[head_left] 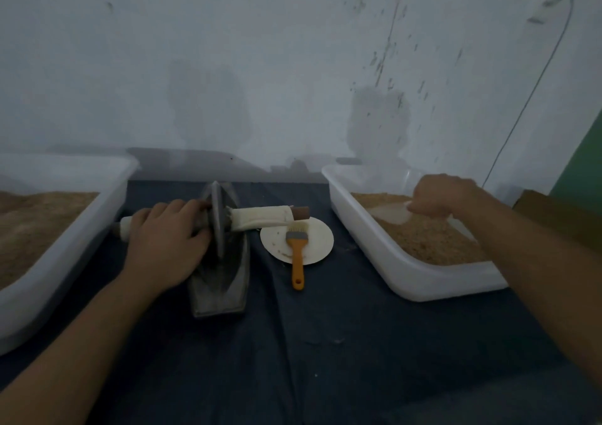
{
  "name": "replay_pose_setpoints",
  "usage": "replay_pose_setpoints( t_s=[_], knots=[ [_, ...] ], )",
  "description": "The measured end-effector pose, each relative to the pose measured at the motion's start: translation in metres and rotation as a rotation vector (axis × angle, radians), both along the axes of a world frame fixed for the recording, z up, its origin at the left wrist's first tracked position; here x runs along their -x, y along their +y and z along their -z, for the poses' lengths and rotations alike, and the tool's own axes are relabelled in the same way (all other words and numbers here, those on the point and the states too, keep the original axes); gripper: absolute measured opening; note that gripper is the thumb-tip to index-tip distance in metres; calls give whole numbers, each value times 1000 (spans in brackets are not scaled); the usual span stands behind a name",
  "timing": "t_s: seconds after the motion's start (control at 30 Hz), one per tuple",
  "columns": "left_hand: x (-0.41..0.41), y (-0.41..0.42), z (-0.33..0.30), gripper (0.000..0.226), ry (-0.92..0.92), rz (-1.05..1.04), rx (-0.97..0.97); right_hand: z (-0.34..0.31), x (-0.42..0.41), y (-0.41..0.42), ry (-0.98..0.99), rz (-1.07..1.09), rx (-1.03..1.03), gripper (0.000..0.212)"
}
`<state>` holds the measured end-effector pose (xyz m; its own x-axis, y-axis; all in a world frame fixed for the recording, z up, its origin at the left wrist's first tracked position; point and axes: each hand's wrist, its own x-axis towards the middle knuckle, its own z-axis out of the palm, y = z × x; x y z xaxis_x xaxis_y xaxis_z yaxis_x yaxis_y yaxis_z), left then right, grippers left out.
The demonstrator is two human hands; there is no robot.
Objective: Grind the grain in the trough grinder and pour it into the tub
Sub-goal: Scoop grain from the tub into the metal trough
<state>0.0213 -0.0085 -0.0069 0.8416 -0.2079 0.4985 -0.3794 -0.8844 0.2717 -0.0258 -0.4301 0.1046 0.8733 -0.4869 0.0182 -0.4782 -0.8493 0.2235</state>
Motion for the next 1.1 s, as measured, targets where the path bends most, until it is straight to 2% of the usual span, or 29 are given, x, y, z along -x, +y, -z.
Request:
replay_pose_setpoints(
  t_s=[0.1,0.2,0.27,0.4,0.67,0.9,1.1],
  knots=[
    [-1,1,3,57,-13,-1,-4,-10,8,-3,132,58,153,29],
    [-1,1,5,55,-16,0,5,-7,8,-5,168,50,145,30],
    [-2,1,5,52,-7,2,8,1,4,-6,141,2,138,29],
    [-4,3,7,39,-10,5,12,26,-18,-8,70,-115,-43,30],
    [-4,5,4,53,-12,1,-4,55,-56,-13,-18,-225,-172,36],
    [-3,6,-3,58,77,-21,-21,39,-36,-34,-114,-221,-183,32],
    [-8,4,-7,44,88,-82,-99,38,-7,-54,-178,-215,-259,37]
  ],
)
